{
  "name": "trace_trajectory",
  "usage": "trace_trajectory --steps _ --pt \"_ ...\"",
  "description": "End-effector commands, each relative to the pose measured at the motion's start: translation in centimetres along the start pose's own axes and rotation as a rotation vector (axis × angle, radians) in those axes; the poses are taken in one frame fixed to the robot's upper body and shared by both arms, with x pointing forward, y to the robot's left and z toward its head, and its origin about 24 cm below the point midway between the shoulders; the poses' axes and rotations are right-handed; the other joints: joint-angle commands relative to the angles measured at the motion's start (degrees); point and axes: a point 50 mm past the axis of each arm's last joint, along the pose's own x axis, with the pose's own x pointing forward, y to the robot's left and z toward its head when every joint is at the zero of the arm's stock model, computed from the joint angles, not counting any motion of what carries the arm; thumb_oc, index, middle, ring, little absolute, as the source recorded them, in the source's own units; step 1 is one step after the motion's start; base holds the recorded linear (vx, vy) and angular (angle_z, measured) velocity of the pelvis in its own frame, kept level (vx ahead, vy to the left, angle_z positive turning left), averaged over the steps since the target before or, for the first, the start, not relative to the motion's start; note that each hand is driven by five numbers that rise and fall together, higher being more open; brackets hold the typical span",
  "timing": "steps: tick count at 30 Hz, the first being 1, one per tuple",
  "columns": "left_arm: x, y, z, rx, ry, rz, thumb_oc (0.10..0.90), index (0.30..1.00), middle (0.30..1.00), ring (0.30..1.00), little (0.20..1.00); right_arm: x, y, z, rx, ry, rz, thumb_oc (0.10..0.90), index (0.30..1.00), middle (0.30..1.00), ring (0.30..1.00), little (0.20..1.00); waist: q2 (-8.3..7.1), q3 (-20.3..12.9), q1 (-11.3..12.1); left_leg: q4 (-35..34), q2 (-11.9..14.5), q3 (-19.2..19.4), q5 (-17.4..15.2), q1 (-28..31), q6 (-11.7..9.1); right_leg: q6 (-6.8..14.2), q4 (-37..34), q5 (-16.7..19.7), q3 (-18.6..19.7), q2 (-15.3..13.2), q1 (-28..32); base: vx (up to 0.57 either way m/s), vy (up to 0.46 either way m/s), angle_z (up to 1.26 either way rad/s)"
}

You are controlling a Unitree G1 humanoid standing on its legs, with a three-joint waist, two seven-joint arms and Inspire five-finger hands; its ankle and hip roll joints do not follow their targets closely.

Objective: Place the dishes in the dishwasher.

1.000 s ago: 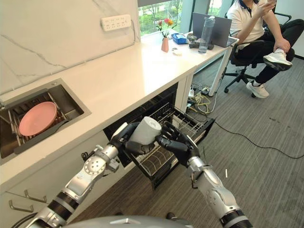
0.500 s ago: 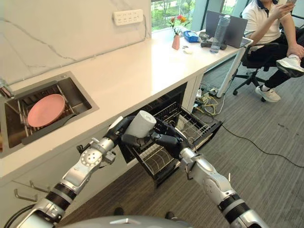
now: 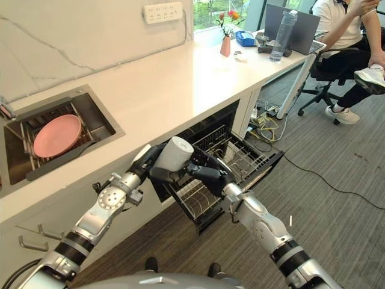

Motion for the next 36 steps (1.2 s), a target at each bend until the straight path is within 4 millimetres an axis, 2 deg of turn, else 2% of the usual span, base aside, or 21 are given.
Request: trace_trajectory --steps 1,7,9,10,11,12,13,22,36 --pt "2.5 -6.1 6.6 0.071 -0.309 -0.28 0.4 0.3 0.3 0.3 0.3 2.5 13.3 6.4 0.107 -0.349 0.685 0.8 0.9 0.9 0.9 0.9 -0.79 -1.02 0.25 1.9 -1.64 0.24 -3.14 0.51 0.2 4.56 0.96 -4.05 -1.81 -3.35 -1.24 0.0 0.0 0.0" --pt "2.5 -5.8 6.2 0.068 -0.289 -0.25 0.4 0.3 0.3 0.3 0.3 3.0 13.8 6.1 0.227 -0.367 0.668 0.8 0.9 0.9 0.9 0.9 -0.33 -0.74 0.46 1.65 -2.14 -0.09 -2.91 0.35 0.41 4.59 0.96 -4.06 -2.17 -3.64 -1.16 0.0 0.0 0.0" --pt "2.5 -5.7 6.3 0.067 -0.292 -0.247 0.4 0.3 0.3 0.3 0.3 3.0 14.1 6.1 0.249 -0.362 0.685 0.676 0.714 0.714 0.714 0.714 -0.16 -0.74 0.62 1.26 -2.39 -0.38 -2.63 -0.02 0.4 4.67 0.96 -3.96 -2.86 -3.92 -1.25 -0.03 0.026 0.03" --pt "2.4 -5.6 6.3 0.067 -0.296 -0.248 0.4 0.3 0.3 0.3 0.3 2.9 14.2 6.0 0.248 -0.36 0.694 0.588 0.582 0.582 0.582 0.582 -0.12 -0.78 0.58 1.11 -2.54 -0.58 -2.56 -0.25 0.41 4.75 0.96 -3.92 -3.26 -4.07 -1.27 -0.03 0.027 0.07" --pt "2.3 -5.5 6.5 0.066 -0.303 -0.248 0.4 0.3 0.3 0.3 0.3 2.8 14.2 6.0 0.241 -0.357 0.703 0.563 0.545 0.545 0.545 0.545 -0.05 -0.88 0.61 0.95 -2.72 -0.73 -2.54 -0.41 0.44 4.84 0.96 -3.89 -3.69 -4.28 -1.28 -0.02 0.03 0.16" --pt "2.1 -5.2 6.4 0.064 -0.305 -0.248 0.4 0.3 0.3 0.3 0.3 2.4 14.3 6.3 0.219 -0.368 0.721 0.431 0.347 0.347 0.347 0.347 -0.03 -1.09 0.67 0.85 -3.03 -0.95 -2.63 -0.54 0.53 4.96 0.96 -3.81 -4.02 -4.52 -1.2 0.0 0.031 0.27" --pt "2.0 -5.1 6.2 0.063 -0.301 -0.244 0.4 0.3 0.3 0.3 0.3 2.3 14.2 6.4 0.221 -0.374 0.722 0.4 0.3 0.3 0.3 0.3 -0.01 -1.18 0.67 0.84 -3.14 -1.09 -2.67 -0.5 0.61 4.99 0.96 -3.77 -4.06 -4.62 -1.16 0.01 0.021 0.25" --pt "0.6 -3.5 5.0 0.041 -0.271 -0.217 0.4 0.3 0.3 0.3 0.3 1.9 13.6 6.6 0.219 -0.409 0.703 0.4 0.3 0.3 0.3 0.3 0.27 -2.01 1.08 0.56 -4.47 -1.5 -3.79 0.42 1.51 5.47 0.96 -3.6 -4.05 -5.59 -0.55 0.01 0.026 0.03" --pt "-1.3 -1.1 4.5 0.019 -0.261 -0.149 0.4 0.3 0.3 0.3 0.3 0.9 12.4 6.8 0.257 -0.476 0.626 0.4 0.3 0.3 0.3 0.3 0.3 -2.88 1.75 0.55 -5.8 -2.22 -4.97 1.2 2.45 5.92 0.96 -3.43 -4.04 -6.61 0.23 0.01 0.033 0.01"
